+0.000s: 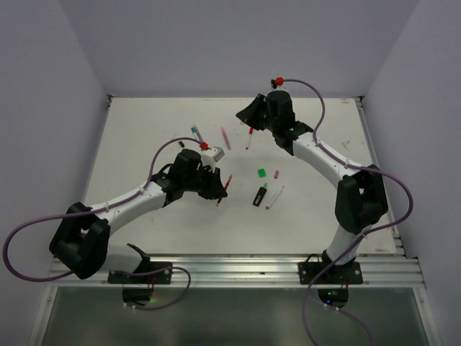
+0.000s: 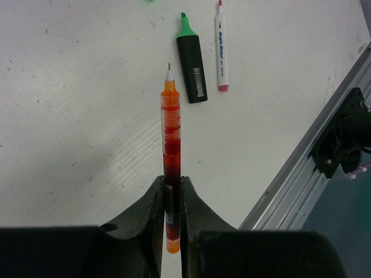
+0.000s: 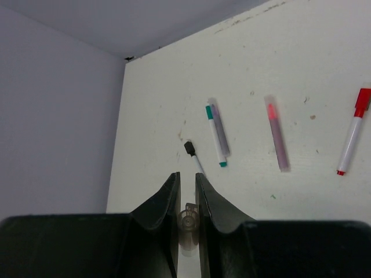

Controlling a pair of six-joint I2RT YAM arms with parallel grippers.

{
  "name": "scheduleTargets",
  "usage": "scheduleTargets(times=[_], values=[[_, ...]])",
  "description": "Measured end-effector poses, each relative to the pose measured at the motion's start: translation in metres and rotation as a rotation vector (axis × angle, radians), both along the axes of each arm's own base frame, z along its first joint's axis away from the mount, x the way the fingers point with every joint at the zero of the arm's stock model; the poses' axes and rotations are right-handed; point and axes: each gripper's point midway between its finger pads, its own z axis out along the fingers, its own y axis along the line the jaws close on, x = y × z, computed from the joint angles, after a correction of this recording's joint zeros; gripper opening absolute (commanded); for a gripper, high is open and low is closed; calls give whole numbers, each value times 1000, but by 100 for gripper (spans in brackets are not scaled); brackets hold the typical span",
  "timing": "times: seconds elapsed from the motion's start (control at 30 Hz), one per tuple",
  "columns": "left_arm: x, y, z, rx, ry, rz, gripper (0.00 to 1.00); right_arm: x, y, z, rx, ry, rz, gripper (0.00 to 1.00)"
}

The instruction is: Open the pen caps

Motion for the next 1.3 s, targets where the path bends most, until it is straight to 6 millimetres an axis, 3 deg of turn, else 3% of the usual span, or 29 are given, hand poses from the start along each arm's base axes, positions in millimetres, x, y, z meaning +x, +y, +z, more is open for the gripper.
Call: scheduleTargets(times=[0.1, 0.23, 0.33, 0.53, 0.67, 0.9, 1.03, 1.3], values=[[-1, 1, -1, 5, 5, 2, 0, 4, 0, 9, 11, -25, -1, 0], [1, 7, -6, 38, 8, 30, 0, 0, 3, -4, -1, 0, 8, 0], [6, 13, -12, 74, 4, 67, 0, -9, 0, -34, -35, 69, 13, 0], [9, 25, -36, 163, 44, 118, 0, -43, -20, -130, -170, 302, 9, 0], [7, 30, -50, 202, 82, 132, 0, -57, -31, -168, -249, 396, 7, 2], [7, 30, -54, 208, 94, 138, 0, -68, -42, -200, -328, 476, 2, 4], [7, 30, -53, 208, 94, 138, 0, -76, -51, -215, -374, 525, -11, 10], [6, 30, -56, 212, 101, 137, 0, -79, -56, -216, -419, 538, -30, 18]])
